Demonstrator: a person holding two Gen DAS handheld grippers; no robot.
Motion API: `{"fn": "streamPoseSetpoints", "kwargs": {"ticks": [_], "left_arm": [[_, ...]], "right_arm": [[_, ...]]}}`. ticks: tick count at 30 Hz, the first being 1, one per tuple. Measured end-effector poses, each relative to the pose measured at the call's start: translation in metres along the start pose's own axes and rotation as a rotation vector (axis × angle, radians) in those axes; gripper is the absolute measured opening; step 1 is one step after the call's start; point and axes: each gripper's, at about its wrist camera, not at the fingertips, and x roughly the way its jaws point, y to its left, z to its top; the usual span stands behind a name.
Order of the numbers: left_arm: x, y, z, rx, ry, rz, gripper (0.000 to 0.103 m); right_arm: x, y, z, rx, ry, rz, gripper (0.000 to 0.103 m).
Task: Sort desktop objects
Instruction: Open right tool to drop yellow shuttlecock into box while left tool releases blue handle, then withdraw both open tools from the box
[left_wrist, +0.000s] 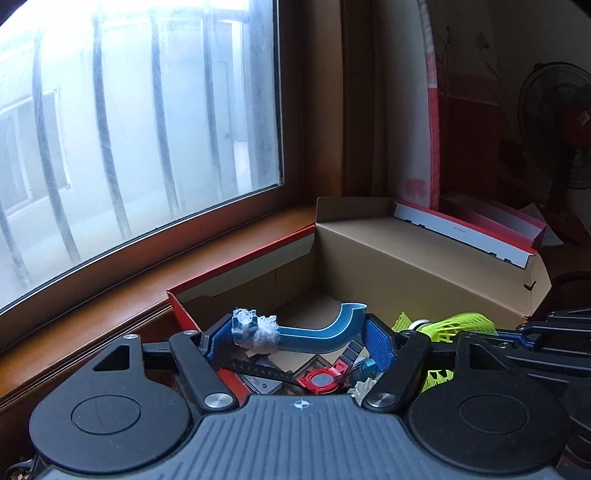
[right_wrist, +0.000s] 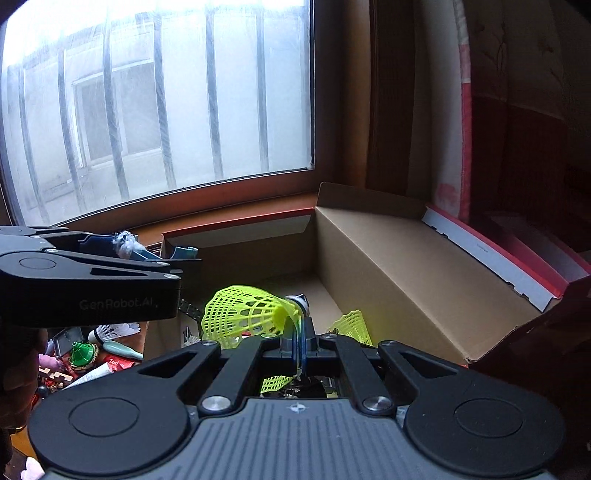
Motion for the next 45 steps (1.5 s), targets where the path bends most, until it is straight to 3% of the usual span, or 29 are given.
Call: {"fn": "streamPoseSetpoints", "kwargs": {"ticks": [4,9,12,14,18,20,27,34,45], "left_arm": [[-0.003,-0.007,-0.002,0.010,0.029,0.011,0.074],[-0.010,-0.011,-0.003,0.036,0.048,0.029,0.082],[-0.014,-0.008,-0.001,0.032,0.062,0.049,0.087],[-0.020,-0.004,0.000,0.028,0.072,0.059,0.091],[-0.037,0.002,-0.005,0.025,0.073,0.046,0.094],[-0.044,0.004,-0.009,0.021,0.081,0.036,0.094],[-0.065,0.010,-0.025,0.011,0.144,0.010,0.102],[-0.077,0.013,-0.034,0.028,0.172,0.034,0.103],[-0.083,0.019,-0.042,0.017,0.184,-0.008,0.103]], "right_arm": [[0.000,-0.007,0.002,0.015,0.013,-0.007,0.020],[0.000,-0.010,0.004,0.021,0.033,0.003,0.029],[0.003,-0.014,0.006,0.028,0.061,0.013,0.040],[0.003,-0.016,0.007,0.048,0.078,0.036,0.053],[-0.008,-0.017,0.011,0.056,0.084,0.044,0.067],[-0.015,-0.017,0.011,0.053,0.089,0.042,0.080],[-0.039,-0.018,0.001,0.108,0.190,0.068,0.089],[-0.049,-0.002,-0.017,0.061,0.286,0.048,0.093],[-0.050,0.016,-0.023,0.054,0.323,0.035,0.094]]}}
